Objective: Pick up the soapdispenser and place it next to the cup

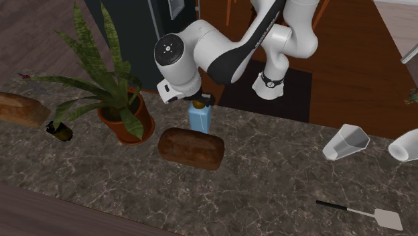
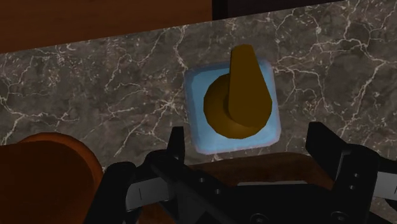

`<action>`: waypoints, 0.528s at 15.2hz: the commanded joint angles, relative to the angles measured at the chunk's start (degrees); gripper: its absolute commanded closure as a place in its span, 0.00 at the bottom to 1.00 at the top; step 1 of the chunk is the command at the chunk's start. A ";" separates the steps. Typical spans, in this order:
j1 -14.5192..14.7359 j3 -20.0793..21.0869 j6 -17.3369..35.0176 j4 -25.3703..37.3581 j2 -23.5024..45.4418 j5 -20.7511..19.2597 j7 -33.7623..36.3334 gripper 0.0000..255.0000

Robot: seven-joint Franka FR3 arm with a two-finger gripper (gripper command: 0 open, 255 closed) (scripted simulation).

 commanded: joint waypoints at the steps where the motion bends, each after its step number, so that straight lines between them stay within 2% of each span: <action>1: -0.11 -0.08 1.40 -1.20 0.23 -0.06 0.01 0.00; 5: -0.28 -0.23 4.13 -4.00 0.14 -0.25 0.13 0.00; 8: -0.28 -0.23 4.13 -4.00 0.14 -0.25 0.13 0.00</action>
